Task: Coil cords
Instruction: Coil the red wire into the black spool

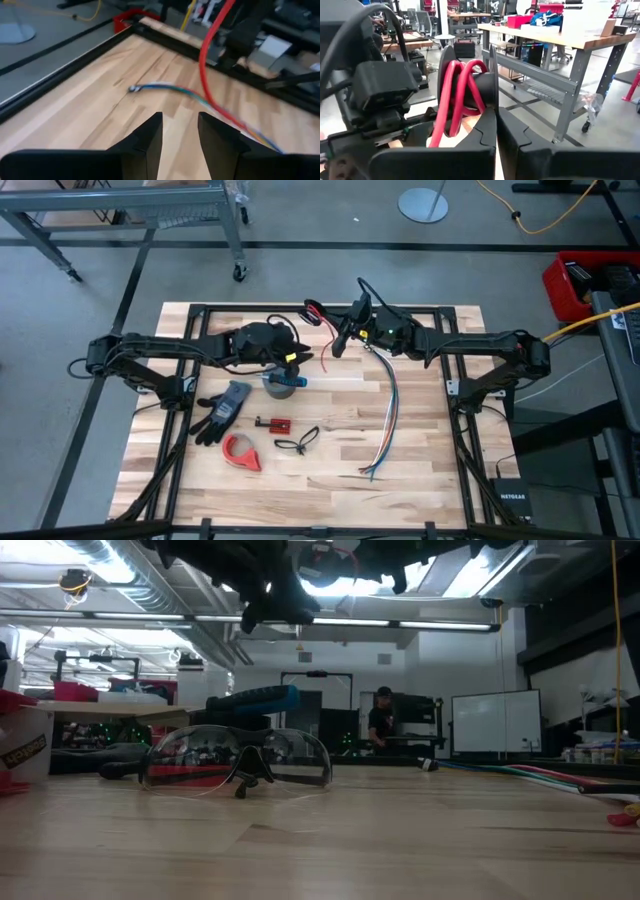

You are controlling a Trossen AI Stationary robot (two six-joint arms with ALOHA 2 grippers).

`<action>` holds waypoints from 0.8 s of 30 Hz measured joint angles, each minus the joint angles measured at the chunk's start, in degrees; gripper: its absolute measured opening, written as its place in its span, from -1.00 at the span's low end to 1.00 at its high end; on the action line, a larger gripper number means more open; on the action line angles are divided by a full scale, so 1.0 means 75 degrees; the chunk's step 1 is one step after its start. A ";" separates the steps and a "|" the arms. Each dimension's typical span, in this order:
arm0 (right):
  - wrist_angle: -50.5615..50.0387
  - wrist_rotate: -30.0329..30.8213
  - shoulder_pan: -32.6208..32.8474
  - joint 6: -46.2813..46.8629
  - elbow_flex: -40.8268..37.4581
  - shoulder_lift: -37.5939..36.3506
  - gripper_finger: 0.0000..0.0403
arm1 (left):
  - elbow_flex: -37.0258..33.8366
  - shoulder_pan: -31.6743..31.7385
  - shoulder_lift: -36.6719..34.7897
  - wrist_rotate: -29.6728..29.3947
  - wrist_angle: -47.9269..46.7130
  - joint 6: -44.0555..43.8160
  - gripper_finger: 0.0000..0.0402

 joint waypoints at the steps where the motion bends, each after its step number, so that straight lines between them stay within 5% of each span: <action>1: 0.0013 0.0000 0.0000 0.0000 0.0000 0.0000 -0.99 | 0.0000 -0.0003 0.0000 0.0021 0.0098 -0.0011 -0.42; 24: 0.0539 -0.0343 0.0000 -0.0062 -0.0003 0.0012 -0.99 | 0.0003 -0.0204 0.0641 -0.0033 0.1536 -0.0718 -0.41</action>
